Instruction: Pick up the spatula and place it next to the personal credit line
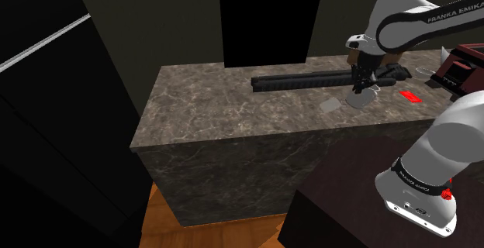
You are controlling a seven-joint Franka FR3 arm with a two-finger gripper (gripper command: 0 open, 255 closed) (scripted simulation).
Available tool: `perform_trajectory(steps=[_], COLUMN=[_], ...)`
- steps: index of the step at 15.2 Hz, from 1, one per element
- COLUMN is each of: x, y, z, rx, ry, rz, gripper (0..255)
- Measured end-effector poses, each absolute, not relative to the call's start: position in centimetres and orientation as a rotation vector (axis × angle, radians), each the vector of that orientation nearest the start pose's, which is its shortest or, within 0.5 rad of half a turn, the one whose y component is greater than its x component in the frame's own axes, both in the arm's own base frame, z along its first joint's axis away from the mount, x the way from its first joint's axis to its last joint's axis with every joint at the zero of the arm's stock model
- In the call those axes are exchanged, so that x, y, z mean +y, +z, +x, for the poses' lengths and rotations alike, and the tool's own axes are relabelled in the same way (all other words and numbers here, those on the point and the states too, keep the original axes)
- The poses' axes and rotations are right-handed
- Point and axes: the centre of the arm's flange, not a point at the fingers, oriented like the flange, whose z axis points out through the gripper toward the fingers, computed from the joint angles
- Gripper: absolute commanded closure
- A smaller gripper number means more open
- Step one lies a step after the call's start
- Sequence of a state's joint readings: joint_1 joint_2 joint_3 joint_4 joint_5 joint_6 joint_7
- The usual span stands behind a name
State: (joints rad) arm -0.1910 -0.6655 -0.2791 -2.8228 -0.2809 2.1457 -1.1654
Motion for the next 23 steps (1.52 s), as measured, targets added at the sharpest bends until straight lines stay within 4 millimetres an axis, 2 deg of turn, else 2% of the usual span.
perform_trajectory(steps=[11,23], x=[-27.1,-39.6], y=[36.8,37.0], z=[20.5,12.4], rx=[-1.394,-1.394], ry=[0.092,0.09], rz=[-2.847,-2.846], gripper=[255,255])
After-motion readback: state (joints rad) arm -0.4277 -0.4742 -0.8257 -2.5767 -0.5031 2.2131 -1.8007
